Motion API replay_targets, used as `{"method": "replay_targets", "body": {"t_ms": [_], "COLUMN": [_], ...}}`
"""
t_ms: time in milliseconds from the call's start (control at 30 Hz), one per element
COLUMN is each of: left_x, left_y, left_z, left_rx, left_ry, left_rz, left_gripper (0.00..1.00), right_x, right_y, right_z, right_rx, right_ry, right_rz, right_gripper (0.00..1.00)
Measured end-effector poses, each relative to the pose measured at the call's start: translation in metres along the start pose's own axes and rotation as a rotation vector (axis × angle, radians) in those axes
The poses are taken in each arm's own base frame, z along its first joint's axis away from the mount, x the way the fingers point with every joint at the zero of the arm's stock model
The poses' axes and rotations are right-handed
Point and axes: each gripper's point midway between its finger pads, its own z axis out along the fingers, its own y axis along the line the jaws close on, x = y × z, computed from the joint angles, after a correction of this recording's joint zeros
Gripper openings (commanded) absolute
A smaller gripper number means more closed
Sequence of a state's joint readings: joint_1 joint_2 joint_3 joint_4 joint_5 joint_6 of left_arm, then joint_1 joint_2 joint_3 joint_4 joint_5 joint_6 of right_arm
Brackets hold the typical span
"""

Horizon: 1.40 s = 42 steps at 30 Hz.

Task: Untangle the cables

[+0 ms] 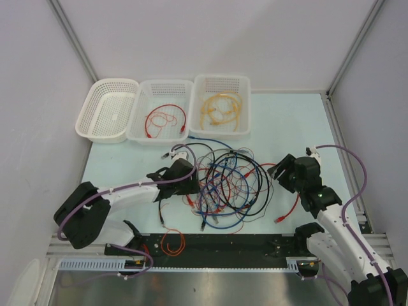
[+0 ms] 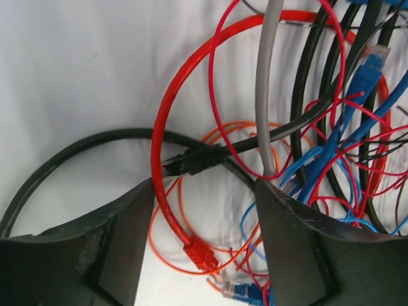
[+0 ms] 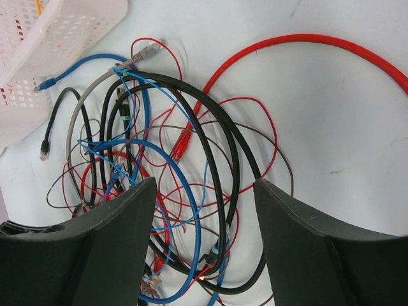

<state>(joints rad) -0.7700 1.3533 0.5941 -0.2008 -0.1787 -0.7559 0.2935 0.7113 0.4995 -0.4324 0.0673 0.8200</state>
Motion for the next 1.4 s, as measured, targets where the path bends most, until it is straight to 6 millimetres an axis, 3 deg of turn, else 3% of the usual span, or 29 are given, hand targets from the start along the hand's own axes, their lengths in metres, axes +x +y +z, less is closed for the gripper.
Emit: {"method": "replay_targets", "body": {"t_ms": [33, 167, 200, 400, 567, 667, 867, 967, 1400], "left_x": [-0.001, 0.000, 0.000, 0.005, 0.000, -0.028, -0.104, -0.130, -0.161], "left_y": [-0.002, -0.006, -0.007, -0.004, 0.003, -0.016, -0.072, -0.091, -0.123], "left_z": [0.002, 0.008, 0.009, 0.005, -0.025, -0.065, -0.167, -0.203, -0.275], "left_rx": [0.008, 0.022, 0.028, 0.031, 0.034, 0.157, 0.435, 0.504, 0.641], "left_ry": [-0.003, 0.000, 0.003, 0.014, -0.005, -0.124, -0.407, -0.483, -0.579], "left_rz": [-0.001, 0.000, 0.000, 0.002, 0.024, 0.054, 0.118, 0.150, 0.278], "left_gripper": [0.55, 0.06, 0.00, 0.00, 0.00, 0.00, 0.00, 0.00, 0.00], "right_x": [0.000, 0.002, 0.002, 0.003, 0.004, 0.009, 0.026, 0.028, 0.026], "right_y": [0.000, 0.000, 0.000, 0.001, 0.010, 0.035, 0.098, 0.127, 0.204], "right_z": [0.000, 0.000, 0.000, 0.000, -0.005, -0.014, -0.044, -0.059, -0.108], "right_rx": [0.001, 0.001, 0.001, -0.003, -0.048, -0.171, -0.411, -0.500, -0.790], "right_ry": [0.001, 0.006, 0.006, 0.009, 0.007, 0.023, 0.075, 0.079, 0.058], "right_rz": [-0.001, -0.004, -0.005, -0.010, -0.027, -0.068, -0.223, -0.279, -0.360], "right_gripper": [0.68, 0.68, 0.68, 0.67, 0.64, 0.64, 0.65, 0.65, 0.68]}}
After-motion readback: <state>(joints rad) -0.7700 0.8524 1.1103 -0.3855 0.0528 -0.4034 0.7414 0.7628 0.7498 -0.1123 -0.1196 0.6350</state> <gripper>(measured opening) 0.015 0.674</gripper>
